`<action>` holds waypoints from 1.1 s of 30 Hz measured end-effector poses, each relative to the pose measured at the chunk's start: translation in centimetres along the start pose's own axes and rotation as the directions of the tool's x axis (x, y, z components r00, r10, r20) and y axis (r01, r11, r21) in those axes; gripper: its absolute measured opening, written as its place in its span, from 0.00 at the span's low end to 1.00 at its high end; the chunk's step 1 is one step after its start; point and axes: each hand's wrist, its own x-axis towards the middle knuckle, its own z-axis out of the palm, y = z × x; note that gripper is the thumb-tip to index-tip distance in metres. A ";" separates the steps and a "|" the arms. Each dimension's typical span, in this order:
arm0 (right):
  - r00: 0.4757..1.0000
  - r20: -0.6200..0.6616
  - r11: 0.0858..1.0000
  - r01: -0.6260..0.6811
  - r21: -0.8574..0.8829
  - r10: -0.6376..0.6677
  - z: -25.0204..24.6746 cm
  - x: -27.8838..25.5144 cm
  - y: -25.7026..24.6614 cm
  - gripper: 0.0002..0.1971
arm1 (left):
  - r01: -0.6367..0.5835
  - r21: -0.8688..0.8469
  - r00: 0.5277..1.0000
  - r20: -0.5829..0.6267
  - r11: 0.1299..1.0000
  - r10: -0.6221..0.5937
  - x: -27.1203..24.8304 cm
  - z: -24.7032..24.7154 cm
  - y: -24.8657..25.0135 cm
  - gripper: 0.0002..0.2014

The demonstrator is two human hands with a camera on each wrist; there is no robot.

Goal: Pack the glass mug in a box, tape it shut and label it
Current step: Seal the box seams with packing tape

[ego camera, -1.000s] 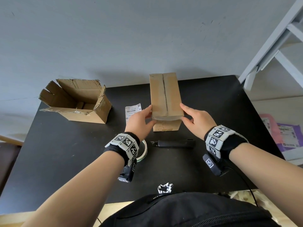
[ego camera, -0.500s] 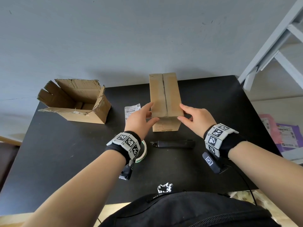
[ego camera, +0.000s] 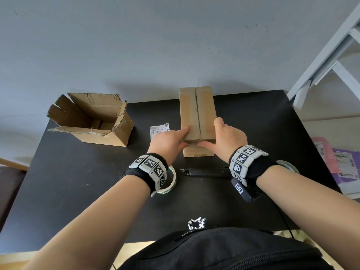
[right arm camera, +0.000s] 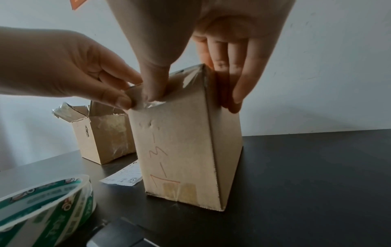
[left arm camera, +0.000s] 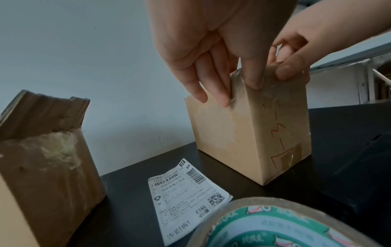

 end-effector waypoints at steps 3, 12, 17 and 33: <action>0.995 0.078 0.991 0.048 0.128 -0.058 -0.5 0.1 1.6 0.30 | -0.004 -0.026 1.000 -0.002 1.000 0.004 0.1 -0.2 -0.1 0.25; 0.979 0.133 0.947 0.108 0.302 -0.154 -1.0 -0.8 3.8 0.26 | -0.009 -0.182 0.999 -0.044 0.983 0.001 -0.1 0.2 -0.9 0.24; 0.980 0.160 0.941 0.057 0.333 -0.116 -0.9 -1.1 3.0 0.30 | -0.009 -0.176 0.999 -0.048 0.984 0.001 -0.4 0.4 -0.6 0.24; 0.991 0.116 0.996 -0.072 0.045 0.067 -0.7 -0.2 0.7 0.49 | 0.053 -0.395 0.986 -0.127 0.917 -0.112 -0.6 0.6 0.8 0.24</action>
